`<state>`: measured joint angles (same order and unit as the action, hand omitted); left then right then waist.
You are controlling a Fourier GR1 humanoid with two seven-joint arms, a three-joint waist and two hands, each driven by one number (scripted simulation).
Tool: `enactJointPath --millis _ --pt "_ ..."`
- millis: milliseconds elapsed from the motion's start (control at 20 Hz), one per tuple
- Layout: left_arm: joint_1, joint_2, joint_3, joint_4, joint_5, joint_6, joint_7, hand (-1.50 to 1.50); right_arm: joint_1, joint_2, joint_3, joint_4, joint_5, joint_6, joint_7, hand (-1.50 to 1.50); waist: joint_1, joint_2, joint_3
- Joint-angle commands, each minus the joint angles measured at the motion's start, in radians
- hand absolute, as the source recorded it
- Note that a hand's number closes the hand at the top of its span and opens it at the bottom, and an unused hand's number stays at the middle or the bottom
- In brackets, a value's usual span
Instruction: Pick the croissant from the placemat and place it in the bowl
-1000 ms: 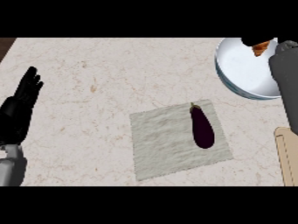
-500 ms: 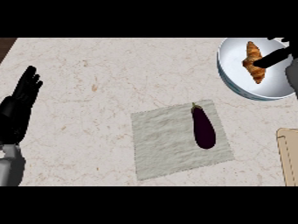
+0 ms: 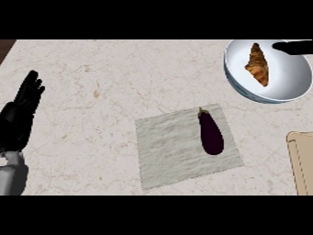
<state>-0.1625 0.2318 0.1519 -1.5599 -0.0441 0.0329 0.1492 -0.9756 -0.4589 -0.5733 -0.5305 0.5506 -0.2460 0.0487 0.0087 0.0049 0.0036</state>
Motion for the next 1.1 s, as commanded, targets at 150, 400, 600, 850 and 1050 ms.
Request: enactJointPath --millis 150,400,600,850,1050 --pt "0.053 -0.036 -0.022 -0.009 -0.032 0.027 -0.038 0.00 0.137 -0.093 -0.193 -0.058 -0.242 0.133 -0.158 -1.50 -0.018 -0.006 -0.002" --pt "0.000 0.019 0.022 -0.020 -0.002 0.000 0.032 0.00 0.279 -0.189 -0.209 -0.154 -0.316 0.321 -0.089 -1.50 -0.032 -0.012 -0.004" --pt "-0.018 0.038 0.057 0.062 0.025 -0.032 -0.022 0.00 0.407 -0.194 -0.254 -0.263 -0.420 0.424 -0.102 -1.50 -0.030 -0.010 -0.004" --pt "-0.006 0.027 0.051 0.056 0.017 -0.030 -0.028 0.00 0.552 -0.198 -0.322 -0.303 -0.559 0.590 -0.164 -1.50 -0.022 -0.007 -0.004" --pt "0.046 -0.001 0.024 -0.004 0.001 -0.023 -0.037 0.00 0.606 -0.159 -0.329 -0.450 -0.656 0.615 -0.088 -1.50 -0.017 -0.009 -0.004"
